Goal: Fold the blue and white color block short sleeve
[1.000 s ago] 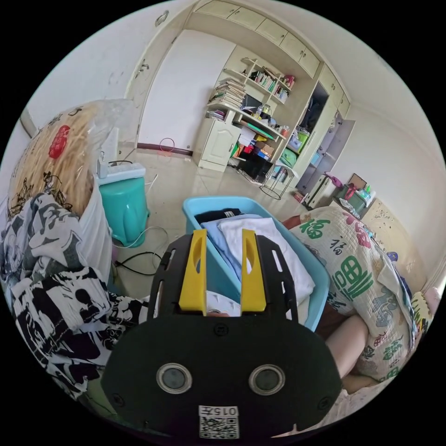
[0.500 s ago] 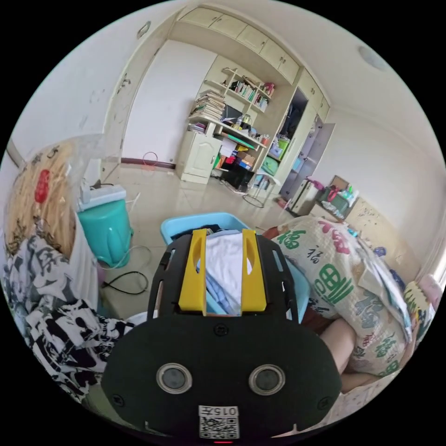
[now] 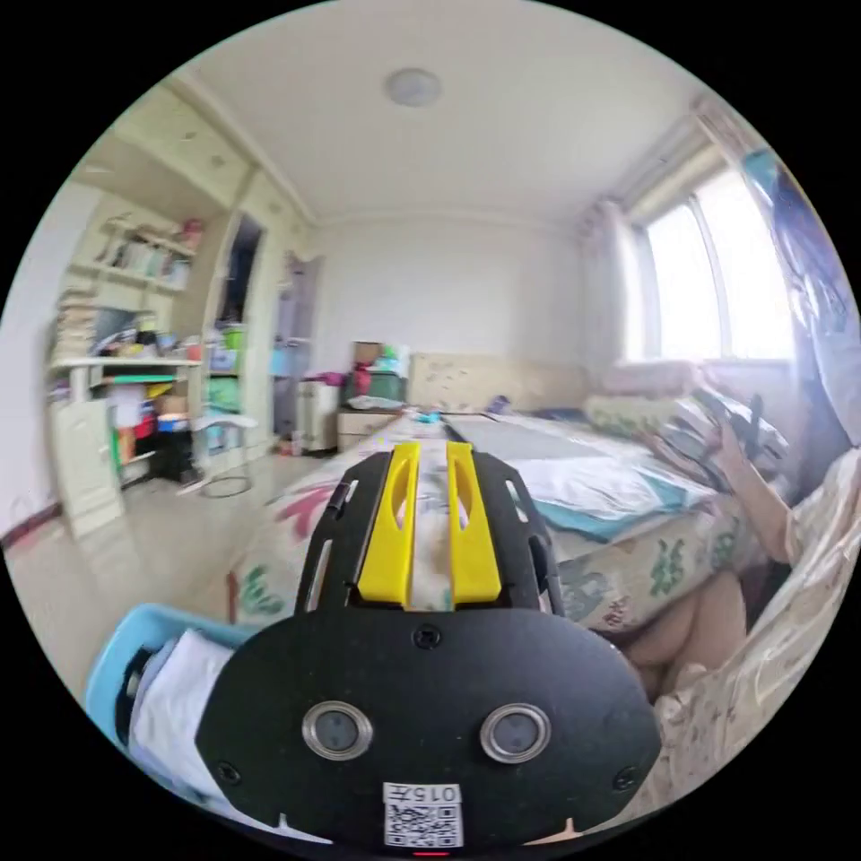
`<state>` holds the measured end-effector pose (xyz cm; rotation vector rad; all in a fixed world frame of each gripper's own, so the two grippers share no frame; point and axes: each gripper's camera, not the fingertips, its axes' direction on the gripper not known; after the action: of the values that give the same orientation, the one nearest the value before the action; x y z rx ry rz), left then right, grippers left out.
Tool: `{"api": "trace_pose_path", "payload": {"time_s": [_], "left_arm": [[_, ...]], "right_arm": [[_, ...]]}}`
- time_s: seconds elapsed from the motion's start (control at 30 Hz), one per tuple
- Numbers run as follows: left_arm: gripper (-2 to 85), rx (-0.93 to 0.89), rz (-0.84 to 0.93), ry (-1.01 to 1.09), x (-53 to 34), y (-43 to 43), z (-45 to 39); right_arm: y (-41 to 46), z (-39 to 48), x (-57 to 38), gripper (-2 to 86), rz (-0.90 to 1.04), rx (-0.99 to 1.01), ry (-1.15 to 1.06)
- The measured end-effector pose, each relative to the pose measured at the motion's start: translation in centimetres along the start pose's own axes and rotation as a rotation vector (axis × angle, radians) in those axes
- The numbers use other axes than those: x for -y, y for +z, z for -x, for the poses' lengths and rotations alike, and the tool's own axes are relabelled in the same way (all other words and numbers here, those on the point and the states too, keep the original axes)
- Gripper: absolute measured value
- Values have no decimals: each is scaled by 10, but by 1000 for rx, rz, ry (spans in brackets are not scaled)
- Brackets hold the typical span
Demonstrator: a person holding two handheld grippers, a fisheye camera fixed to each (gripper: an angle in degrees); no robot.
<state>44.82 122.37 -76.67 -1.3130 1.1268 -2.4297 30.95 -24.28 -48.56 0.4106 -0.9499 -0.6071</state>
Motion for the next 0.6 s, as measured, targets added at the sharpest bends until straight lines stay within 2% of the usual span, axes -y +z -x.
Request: {"api": "trace_pose_path", "payload": {"time_s": [0.07,0.17,0.27,0.33,0.43,0.6], "left_arm": [[66,-249,19,101,35,141,-53],[77,-462,97,188,51,288,-120],[74,-665,51,179,42,386,-159],[70,-682,18,140,31,429,-170],[65,-652,16,139,10,487,-189],[65,-607,61,144,-29,563,-223]], "right_arm": [[-59,49,-12,-5,-86,189,-18],[-119,105,-42,-5,-192,347,-53],[-152,127,-69,-6,-215,509,-58],[-171,125,-86,-6,-263,572,-55],[-197,117,-114,-6,-356,560,-81],[-196,100,-142,-5,-314,616,-79]]}}
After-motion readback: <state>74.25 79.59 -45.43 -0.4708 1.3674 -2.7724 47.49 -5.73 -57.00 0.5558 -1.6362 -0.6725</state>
